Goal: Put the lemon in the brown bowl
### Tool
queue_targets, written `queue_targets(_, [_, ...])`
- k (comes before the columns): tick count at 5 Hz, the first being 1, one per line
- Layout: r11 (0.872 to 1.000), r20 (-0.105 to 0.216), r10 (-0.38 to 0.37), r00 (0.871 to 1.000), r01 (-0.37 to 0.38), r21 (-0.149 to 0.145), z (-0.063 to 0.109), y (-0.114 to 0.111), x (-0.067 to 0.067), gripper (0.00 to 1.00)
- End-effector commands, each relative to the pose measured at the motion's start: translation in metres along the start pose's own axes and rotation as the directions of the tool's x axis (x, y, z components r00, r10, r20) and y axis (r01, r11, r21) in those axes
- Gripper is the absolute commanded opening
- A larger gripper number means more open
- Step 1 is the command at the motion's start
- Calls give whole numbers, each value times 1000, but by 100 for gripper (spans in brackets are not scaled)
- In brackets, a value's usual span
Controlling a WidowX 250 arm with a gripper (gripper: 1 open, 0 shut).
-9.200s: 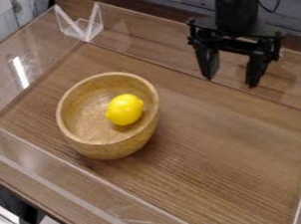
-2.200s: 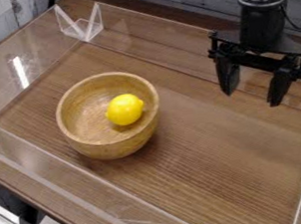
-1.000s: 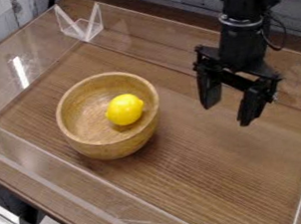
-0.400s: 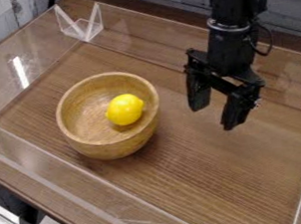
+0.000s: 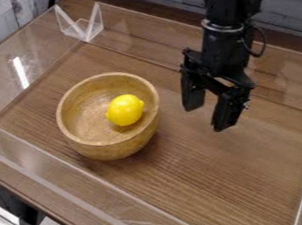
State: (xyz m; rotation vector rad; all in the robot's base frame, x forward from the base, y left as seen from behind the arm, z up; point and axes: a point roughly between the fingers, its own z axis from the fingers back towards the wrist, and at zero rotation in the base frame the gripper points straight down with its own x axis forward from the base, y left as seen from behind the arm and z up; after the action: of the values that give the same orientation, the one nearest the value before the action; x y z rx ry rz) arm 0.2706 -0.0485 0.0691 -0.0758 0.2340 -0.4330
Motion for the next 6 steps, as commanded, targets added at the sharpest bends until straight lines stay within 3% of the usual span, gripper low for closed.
queue_targets(1, [999,13,-43,999,43,17,8,6,-1,100])
queue_targets(3, [994,-10,-106,994,107,28,9,13,-9,100])
queue_targets(6, [986,-18,-156,988,157,54,19,25,-22,100])
